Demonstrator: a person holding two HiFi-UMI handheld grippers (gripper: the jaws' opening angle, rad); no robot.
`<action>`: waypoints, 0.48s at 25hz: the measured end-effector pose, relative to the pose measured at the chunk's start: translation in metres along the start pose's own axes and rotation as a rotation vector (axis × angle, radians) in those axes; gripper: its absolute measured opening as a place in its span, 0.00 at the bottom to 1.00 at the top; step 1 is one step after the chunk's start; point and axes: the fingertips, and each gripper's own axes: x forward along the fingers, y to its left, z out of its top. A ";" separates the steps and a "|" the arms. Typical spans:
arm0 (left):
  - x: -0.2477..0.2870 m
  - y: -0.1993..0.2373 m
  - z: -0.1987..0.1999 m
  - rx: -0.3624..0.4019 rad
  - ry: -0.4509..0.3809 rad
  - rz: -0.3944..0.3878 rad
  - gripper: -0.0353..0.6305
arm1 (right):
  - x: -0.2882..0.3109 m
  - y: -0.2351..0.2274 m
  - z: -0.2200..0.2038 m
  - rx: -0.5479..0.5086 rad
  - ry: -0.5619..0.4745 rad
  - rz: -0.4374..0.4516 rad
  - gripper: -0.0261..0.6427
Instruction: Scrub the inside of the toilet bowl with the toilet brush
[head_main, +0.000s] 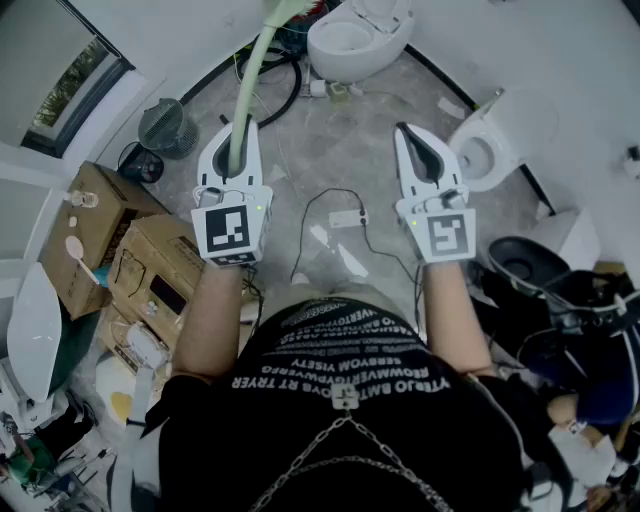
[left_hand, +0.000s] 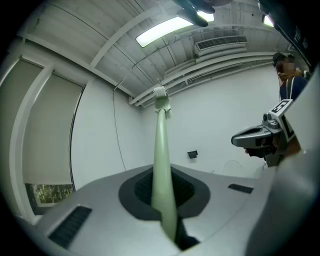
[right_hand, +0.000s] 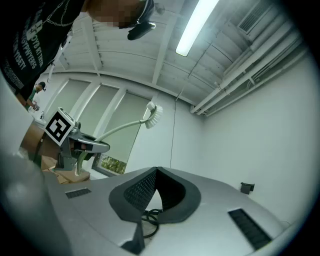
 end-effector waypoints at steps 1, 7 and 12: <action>0.004 -0.007 0.005 -0.002 -0.003 0.003 0.05 | -0.001 -0.010 -0.001 0.001 0.000 0.006 0.04; 0.025 -0.043 0.015 0.004 0.013 0.041 0.06 | -0.009 -0.055 -0.016 0.038 -0.001 0.052 0.04; 0.017 -0.064 0.013 0.010 0.043 0.071 0.05 | -0.019 -0.064 -0.023 0.076 -0.003 0.094 0.04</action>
